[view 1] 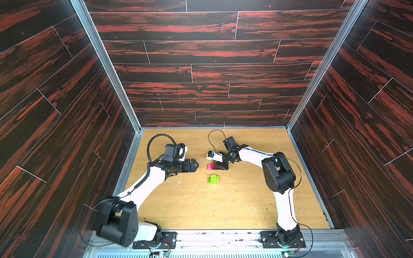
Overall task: Assemble the letter s with lego
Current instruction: Assemble the lego brick with the lego brick, then pick up the lego brick from the center of the board.
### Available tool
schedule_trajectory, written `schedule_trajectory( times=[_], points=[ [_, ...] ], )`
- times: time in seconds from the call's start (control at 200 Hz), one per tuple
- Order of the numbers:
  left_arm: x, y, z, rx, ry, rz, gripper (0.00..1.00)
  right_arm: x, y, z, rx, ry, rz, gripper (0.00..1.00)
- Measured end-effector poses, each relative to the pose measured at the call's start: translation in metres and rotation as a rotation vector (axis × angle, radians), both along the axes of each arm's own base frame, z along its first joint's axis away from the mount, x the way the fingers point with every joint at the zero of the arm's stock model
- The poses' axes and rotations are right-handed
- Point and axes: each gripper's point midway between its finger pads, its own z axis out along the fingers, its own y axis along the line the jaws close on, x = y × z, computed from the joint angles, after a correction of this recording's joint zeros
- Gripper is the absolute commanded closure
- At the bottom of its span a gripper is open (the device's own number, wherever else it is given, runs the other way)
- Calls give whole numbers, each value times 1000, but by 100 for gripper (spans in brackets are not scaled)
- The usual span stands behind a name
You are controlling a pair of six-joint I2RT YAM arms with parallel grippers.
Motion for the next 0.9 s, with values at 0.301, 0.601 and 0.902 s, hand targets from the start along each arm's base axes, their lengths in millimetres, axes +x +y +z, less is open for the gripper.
schedule_trajectory(
  times=[0.301,0.601,0.902],
  points=[
    [20,-20,-21,-137,81,50,12,4,2,0,9,-25,3,37],
    [41,-48,-42,-302,134,28,23,7,-27,25,55,-43,-66,26],
    [50,-69,-72,-383,226,-4,31,6,-75,104,172,-140,-205,25]
  ],
)
